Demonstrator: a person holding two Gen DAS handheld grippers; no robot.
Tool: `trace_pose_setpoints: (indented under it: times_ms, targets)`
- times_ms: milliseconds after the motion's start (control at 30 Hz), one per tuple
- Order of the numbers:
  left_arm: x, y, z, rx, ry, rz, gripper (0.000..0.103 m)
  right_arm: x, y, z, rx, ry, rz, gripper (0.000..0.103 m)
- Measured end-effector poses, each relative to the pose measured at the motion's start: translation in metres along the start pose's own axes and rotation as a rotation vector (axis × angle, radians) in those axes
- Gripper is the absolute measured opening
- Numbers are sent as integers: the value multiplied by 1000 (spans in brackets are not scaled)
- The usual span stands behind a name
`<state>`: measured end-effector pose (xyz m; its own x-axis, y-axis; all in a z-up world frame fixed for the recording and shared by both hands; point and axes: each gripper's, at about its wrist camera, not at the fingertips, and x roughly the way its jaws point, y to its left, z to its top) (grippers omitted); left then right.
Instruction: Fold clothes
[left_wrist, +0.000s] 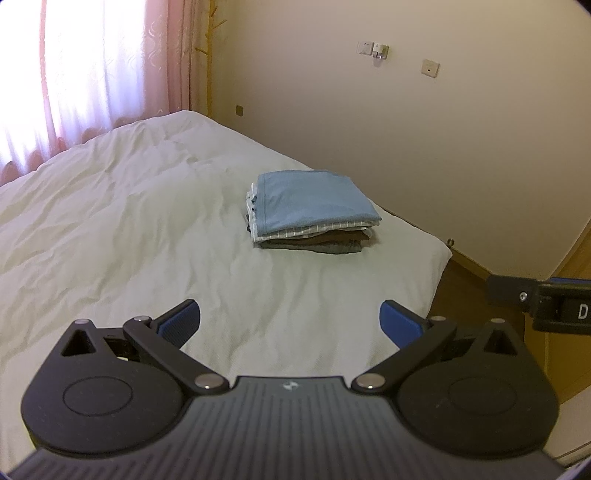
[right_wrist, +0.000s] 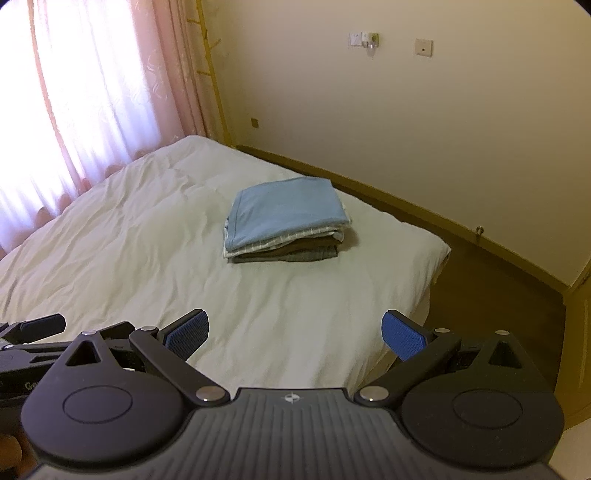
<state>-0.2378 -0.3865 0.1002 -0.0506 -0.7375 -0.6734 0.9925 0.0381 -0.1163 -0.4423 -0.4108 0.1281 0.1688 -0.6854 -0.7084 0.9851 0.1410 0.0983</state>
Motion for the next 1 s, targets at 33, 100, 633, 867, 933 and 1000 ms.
trace_pose_setpoints:
  times_ms: [33,100,633,867,933,1000]
  targets:
    - [1,-1,0,-1,2,1,102,0,0,-1,0,1,0,103]
    - [2,-3,0,-1,4,2,102,0,-1,-1,-4,5,1,103]
    - [15,-25,7,41,-11,-1,102,2,-18,0,6,1,-5,103]
    - [21,-30,9,48,-14,-18,102,4,-25,2,13,4,-18,103]
    - [23,-30,9,49,-12,-19,102,5,-26,2,13,8,-20,103]
    - [23,-30,10,50,-17,-20,102,6,-26,3,15,10,-21,103]
